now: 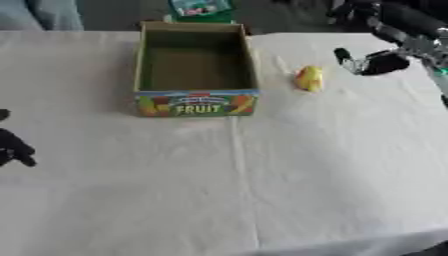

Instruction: Pick up objects on the table and place them in the box.

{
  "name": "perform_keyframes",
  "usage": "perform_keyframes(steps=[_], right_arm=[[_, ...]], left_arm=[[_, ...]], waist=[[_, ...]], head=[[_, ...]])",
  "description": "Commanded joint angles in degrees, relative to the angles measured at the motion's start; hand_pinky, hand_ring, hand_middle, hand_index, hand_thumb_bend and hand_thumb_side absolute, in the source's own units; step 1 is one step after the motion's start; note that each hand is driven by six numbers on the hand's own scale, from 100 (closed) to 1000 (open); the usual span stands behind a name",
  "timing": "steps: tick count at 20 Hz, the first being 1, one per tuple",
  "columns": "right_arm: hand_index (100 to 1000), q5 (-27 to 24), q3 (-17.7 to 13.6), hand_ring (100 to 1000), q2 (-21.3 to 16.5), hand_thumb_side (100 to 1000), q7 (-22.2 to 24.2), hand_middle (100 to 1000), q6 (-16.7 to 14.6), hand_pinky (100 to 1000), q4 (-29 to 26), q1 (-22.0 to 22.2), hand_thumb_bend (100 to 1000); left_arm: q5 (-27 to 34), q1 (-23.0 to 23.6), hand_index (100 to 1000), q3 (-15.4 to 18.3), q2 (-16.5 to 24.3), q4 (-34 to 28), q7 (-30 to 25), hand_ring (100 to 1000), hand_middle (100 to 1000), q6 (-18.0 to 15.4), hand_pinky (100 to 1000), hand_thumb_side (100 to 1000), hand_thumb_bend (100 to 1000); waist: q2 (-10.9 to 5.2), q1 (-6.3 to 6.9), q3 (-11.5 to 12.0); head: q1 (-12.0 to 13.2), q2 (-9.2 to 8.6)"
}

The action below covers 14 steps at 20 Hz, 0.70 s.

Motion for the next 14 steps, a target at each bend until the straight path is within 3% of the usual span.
perform_keyframes(steps=[1, 9, 14], right_arm=[[964, 1.6, -0.2, 865, -1.4, 315, 0.3, 861, 0.0, 835, 4.7, -2.7, 100], [960, 4.9, -1.4, 862, -1.0, 312, -0.5, 857, 1.3, 831, 16.3, -6.0, 100], [957, 5.9, -1.6, 861, -0.7, 309, -0.9, 854, 1.2, 830, 19.6, -6.5, 100]], left_arm=[[0.2, -1.1, 817, -0.3, 1.1, -0.9, -0.5, 515, 472, -0.1, 454, 660, 133], [0.5, -2.4, 817, -0.9, 1.1, -1.1, -1.3, 515, 471, 0.0, 455, 653, 135], [0.7, -2.7, 817, -1.0, 1.1, -1.2, -1.5, 515, 471, 0.0, 454, 651, 135]], waist=[[-0.6, 0.07, 0.5], [-0.08, -0.43, 3.2], [0.04, -0.38, 4.0]], head=[[-0.4, -0.12], [-0.8, -0.98], [-0.8, -1.21]])
